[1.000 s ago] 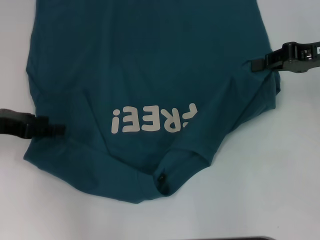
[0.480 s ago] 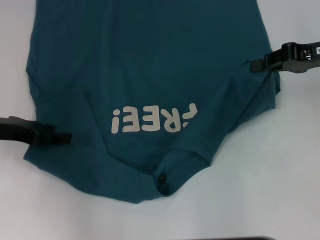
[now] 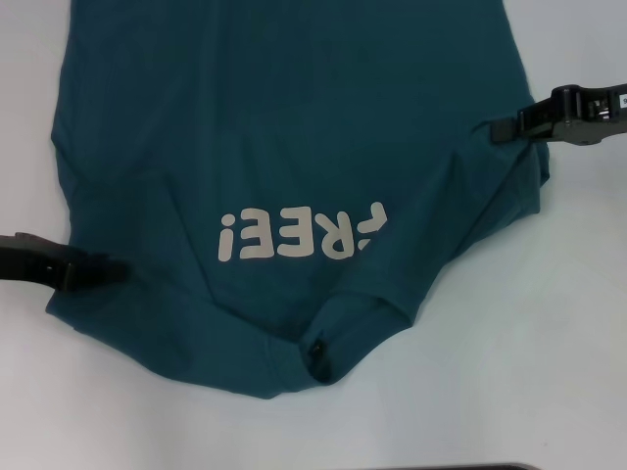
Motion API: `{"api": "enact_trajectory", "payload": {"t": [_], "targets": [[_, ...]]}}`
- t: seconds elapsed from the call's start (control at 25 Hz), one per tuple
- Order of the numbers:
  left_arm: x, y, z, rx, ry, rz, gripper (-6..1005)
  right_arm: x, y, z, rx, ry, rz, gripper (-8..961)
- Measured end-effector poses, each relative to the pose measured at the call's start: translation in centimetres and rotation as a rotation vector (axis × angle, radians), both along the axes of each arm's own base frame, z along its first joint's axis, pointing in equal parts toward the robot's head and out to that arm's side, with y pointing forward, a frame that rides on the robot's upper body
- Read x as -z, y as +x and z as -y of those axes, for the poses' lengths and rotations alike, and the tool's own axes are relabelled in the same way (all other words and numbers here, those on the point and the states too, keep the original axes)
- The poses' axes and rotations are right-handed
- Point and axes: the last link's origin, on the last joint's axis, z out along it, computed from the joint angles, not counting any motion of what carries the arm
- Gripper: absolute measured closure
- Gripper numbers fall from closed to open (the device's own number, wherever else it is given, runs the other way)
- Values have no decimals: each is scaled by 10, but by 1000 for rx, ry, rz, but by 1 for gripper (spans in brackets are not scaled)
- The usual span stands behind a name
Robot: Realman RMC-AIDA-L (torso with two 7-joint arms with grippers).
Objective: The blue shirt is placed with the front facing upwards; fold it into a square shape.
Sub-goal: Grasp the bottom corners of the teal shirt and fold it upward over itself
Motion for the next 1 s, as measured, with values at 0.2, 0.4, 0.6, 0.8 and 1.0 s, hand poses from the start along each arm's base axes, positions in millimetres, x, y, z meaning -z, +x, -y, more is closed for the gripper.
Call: {"api": "enact_trajectory", "payload": {"t": [0.2,0.4,0.6,0.8,1.0], "targets": [[0,0,1,-2,1,6,730,0,0,0,1,-1,0,935],[0,2,3,0,-12,17,888,0,0,0,1,-2,0,934],[-11,2,19,3,-27,83,997,0,0,0,2,-2,0,934],[-33,-7,42,8,-3,183,997,0,0,0,2,-1,1,934],[-34,-20,56,-25,-40,189,997,0,1,-1,6,2,6,934]]}}
